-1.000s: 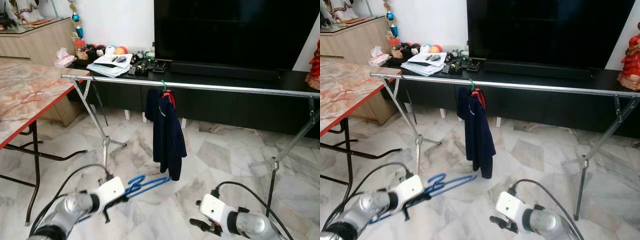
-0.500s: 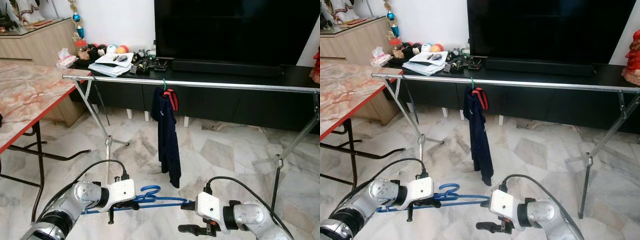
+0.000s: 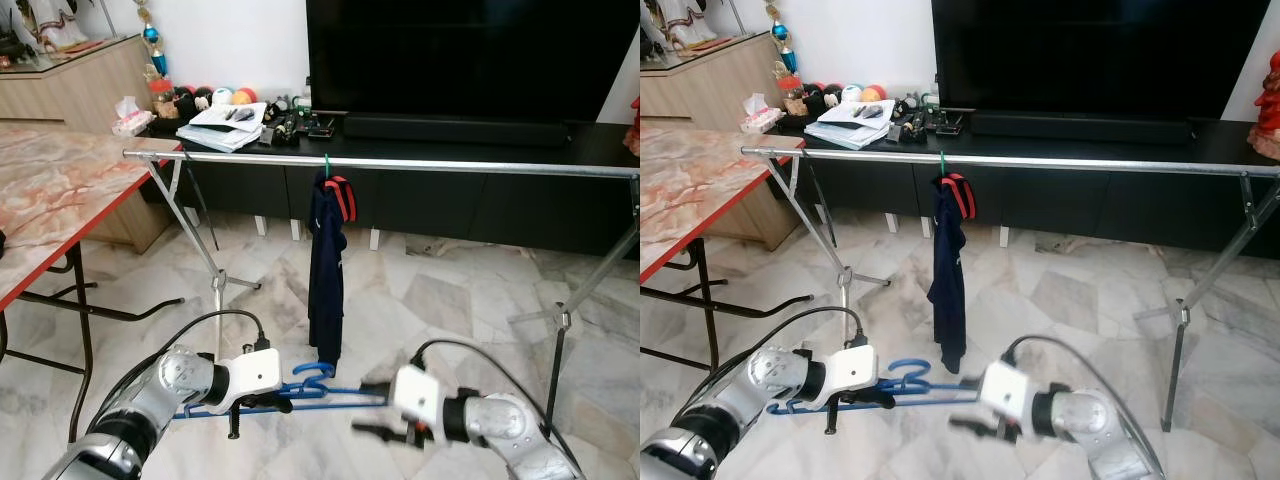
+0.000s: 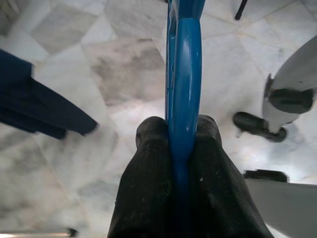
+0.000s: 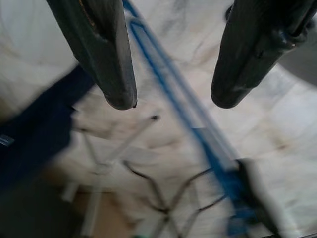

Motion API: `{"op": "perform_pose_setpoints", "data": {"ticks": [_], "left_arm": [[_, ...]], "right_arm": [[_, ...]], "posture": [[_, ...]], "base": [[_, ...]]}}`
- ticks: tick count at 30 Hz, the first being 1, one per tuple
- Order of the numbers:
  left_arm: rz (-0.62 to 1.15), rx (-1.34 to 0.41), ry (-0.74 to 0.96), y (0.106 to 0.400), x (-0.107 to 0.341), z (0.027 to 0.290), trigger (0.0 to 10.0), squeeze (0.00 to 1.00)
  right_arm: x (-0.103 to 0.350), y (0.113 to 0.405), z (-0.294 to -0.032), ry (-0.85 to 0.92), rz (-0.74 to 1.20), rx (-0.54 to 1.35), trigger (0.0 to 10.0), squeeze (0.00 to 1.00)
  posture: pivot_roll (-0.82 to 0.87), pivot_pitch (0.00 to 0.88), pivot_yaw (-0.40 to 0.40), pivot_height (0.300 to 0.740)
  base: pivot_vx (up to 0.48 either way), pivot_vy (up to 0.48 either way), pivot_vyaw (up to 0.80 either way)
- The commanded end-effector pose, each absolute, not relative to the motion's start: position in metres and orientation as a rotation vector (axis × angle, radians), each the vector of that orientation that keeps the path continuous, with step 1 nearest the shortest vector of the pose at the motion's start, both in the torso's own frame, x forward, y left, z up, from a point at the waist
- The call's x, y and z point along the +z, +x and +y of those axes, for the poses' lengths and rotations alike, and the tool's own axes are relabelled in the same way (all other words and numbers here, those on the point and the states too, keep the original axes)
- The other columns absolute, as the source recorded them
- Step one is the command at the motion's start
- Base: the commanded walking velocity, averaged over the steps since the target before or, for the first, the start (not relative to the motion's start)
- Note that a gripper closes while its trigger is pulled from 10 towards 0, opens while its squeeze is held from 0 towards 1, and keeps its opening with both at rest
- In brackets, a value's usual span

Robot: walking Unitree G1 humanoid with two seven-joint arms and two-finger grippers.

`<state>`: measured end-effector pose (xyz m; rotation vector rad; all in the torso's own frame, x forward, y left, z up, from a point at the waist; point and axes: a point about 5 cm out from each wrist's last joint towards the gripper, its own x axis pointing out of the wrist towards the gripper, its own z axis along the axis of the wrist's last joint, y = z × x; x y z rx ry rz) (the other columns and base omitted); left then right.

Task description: Hang hanger

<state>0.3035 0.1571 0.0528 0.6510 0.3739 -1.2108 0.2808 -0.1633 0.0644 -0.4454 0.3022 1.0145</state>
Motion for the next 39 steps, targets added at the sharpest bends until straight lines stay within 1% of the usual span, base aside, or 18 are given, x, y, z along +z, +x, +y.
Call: {"op": "perform_pose_setpoints", "data": {"ticks": [1, 5, 14, 19, 32, 37, 39], "left_arm": [[0.382, -1.174, 0.623, 0.303, 0.052, 0.165, 10.0, 0.0], [0.381, -1.17, 0.623, 0.303, 0.053, 0.166, 10.0, 0.0], [0.37, -1.144, 0.616, 0.305, 0.054, 0.165, 10.0, 0.0], [0.367, -1.12, 0.619, 0.304, 0.052, 0.165, 10.0, 0.0], [0.377, -1.11, 0.611, 0.303, 0.05, 0.166, 10.0, 0.0], [0.377, -1.113, 0.614, 0.302, 0.05, 0.166, 10.0, 0.0], [0.374, -1.128, 0.618, 0.303, 0.051, 0.165, 10.0, 0.0]], "right_arm": [[0.059, 0.275, -0.163, -0.382, 0.312, 0.993, 10.0, 0.0], [0.054, 0.268, -0.158, -0.33, 0.327, 1.003, 10.0, 0.0], [0.055, 0.268, -0.148, -0.321, 0.31, 1.007, 10.0, 0.0], [0.055, 0.267, -0.147, -0.321, 0.312, 1.007, 10.0, 0.0], [0.055, 0.266, -0.145, -0.324, 0.306, 1.029, 10.0, 0.0], [0.06, 0.268, -0.142, -0.316, 0.268, 1.044, 10.0, 0.0], [0.064, 0.268, -0.141, -0.343, 0.256, 1.097, 10.0, 0.0]], "posture": [[0.02, 0.037, 0.095, 0.74], [0.02, 0.038, 0.094, 0.74], [0.02, 0.037, 0.098, 0.74], [0.02, 0.035, 0.098, 0.74], [0.03, 0.027, 0.097, 0.74], [0.03, 0.021, 0.098, 0.74], [0.03, 0.016, 0.099, 0.74]], "base": [[0.0, 0.0, 0.0], [0.0, 0.0, -0.52], [0.0, 0.0, -0.65], [0.0, -0.377, -0.65], [0.0, 0.0, -0.65], [0.0, 0.0, 0.0], [0.0, 0.0, 0.0]]}}
